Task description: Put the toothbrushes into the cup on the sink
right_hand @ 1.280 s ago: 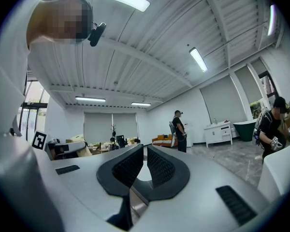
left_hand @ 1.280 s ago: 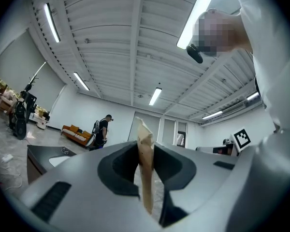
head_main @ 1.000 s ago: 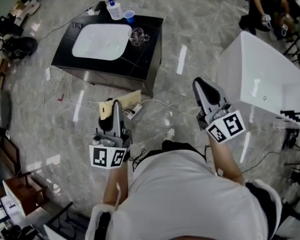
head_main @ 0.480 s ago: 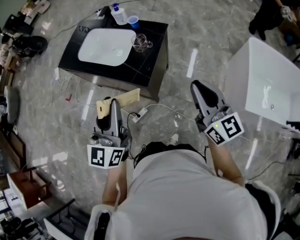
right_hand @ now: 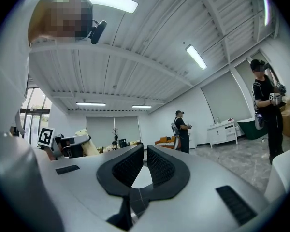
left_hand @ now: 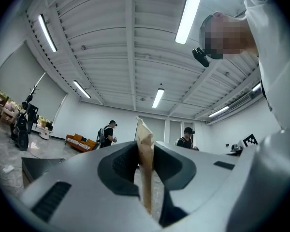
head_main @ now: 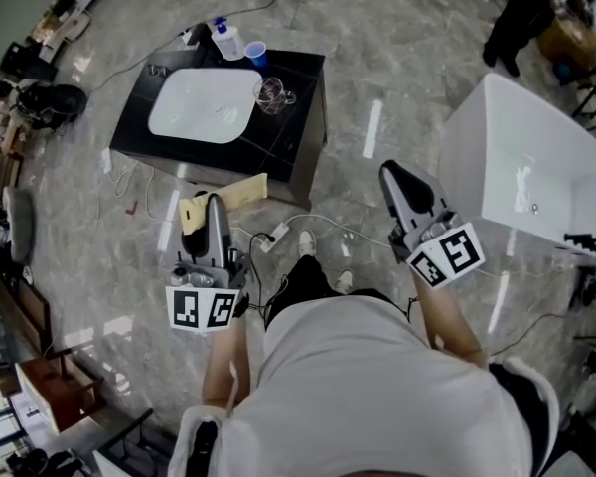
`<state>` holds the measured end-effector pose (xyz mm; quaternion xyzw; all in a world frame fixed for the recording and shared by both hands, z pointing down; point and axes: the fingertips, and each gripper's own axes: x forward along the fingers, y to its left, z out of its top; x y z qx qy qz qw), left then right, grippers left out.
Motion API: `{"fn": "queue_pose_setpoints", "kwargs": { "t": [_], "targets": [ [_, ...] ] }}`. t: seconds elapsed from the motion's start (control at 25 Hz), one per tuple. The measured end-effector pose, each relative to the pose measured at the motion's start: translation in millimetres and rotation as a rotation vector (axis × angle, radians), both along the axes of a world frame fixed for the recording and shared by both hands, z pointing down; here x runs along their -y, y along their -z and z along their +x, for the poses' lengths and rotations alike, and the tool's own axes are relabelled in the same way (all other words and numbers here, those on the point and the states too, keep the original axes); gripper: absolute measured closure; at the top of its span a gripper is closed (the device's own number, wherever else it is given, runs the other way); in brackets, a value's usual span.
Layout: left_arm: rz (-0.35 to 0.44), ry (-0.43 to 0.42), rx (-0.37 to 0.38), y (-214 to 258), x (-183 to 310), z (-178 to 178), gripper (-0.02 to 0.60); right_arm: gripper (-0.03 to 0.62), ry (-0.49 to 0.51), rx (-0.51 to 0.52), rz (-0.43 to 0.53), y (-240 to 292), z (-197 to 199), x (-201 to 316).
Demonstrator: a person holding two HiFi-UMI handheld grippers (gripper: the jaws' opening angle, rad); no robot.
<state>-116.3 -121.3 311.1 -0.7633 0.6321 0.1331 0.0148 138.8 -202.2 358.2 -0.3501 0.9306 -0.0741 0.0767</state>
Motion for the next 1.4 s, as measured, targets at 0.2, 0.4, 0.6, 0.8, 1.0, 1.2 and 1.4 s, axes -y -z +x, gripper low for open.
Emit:
{"fn": "queue_pose_setpoints", "kwargs": {
  "t": [0.2,0.4,0.6,0.8,1.0,1.2,1.4],
  "targets": [
    [0.016,-0.03,-0.024,-1.0,25.9,-13.3,0.512,0.546,-0.021,-0.022,0.007,8.8,-10.2,12.6],
    [0.009,-0.056,-0.034,-6.8,58.2,-27.3,0.512,0.546,-0.02,-0.026,-0.007,11.1,-28.2,30.1],
    [-0.006,-0.065,-0.031,-19.5,94.7,-46.2,0.512,0.546,-0.01,-0.06,-0.038,-1.3,-46.5,41.2],
    [-0.018,-0.07,-0.045,-32.2,132.7,-62.6,0.512,0.546,-0.031,-0.087,-0.063,-6.5,-49.8,56.1],
    [-0.04,-0.083,-0.073,-50.7,168.0,-73.6,0.512,0.546,-0.058,-0.119,-0.084,-12.2,-51.7,69.7],
    [-0.047,-0.096,-0.084,-69.7,199.3,-82.4,0.512,0.546,-0.068,-0.142,-0.11,-21.2,-56.8,79.6],
    [-0.064,-0.1,-0.092,-87.8,225.0,-91.2,0.512,0.546,-0.063,-0.172,-0.139,-32.1,-66.5,88.6]
  ]
}}
